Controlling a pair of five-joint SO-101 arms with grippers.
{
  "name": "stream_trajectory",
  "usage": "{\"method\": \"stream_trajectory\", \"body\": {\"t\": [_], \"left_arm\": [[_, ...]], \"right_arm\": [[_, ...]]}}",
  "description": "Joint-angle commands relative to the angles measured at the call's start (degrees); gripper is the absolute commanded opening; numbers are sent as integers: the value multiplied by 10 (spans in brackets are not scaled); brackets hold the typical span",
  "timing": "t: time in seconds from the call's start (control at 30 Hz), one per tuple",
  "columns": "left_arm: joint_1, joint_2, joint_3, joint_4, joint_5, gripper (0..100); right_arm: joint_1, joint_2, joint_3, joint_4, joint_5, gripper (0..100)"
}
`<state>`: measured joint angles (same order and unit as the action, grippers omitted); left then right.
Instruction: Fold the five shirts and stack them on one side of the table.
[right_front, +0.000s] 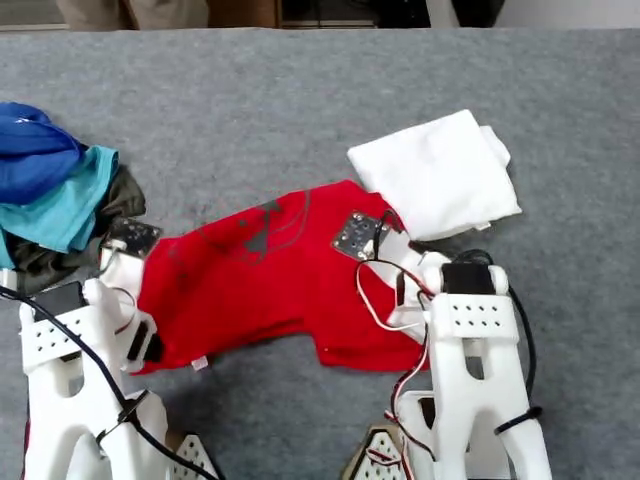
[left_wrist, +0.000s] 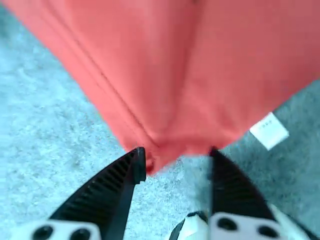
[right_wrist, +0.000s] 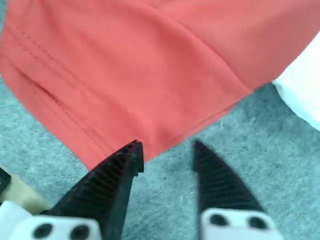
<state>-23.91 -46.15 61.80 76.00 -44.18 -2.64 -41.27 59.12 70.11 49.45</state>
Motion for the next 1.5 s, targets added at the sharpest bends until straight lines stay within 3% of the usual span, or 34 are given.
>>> {"method": "stream_trajectory", "body": {"t": [0.0,0.1,0.17,0.27,0.37,0.5,0.6,0.83,1.13,1.47], "left_arm": [[-5,-5,-72,3,45,256],[-5,-5,-135,3,65,244],[-1,-4,-173,0,98,168],[18,3,-193,-37,149,6],[34,36,-169,-98,186,58],[45,127,-143,-233,246,19],[44,207,-160,-281,270,20],[42,354,-239,-282,273,20],[3,513,-314,-287,273,20],[-31,571,-389,-281,273,20]], "right_arm": [[-7,-10,-33,1,-2,225],[-20,-7,-65,-3,-35,111],[-49,-6,-85,-3,-69,0],[-113,-5,-99,-16,-121,34],[-155,5,-100,-69,-171,2],[-160,81,-147,-123,-207,5],[-159,167,-225,-124,-228,5],[-154,351,-414,-124,-243,5],[-61,630,-645,-125,-242,5],[-39,781,-849,-93,-242,5]]}}
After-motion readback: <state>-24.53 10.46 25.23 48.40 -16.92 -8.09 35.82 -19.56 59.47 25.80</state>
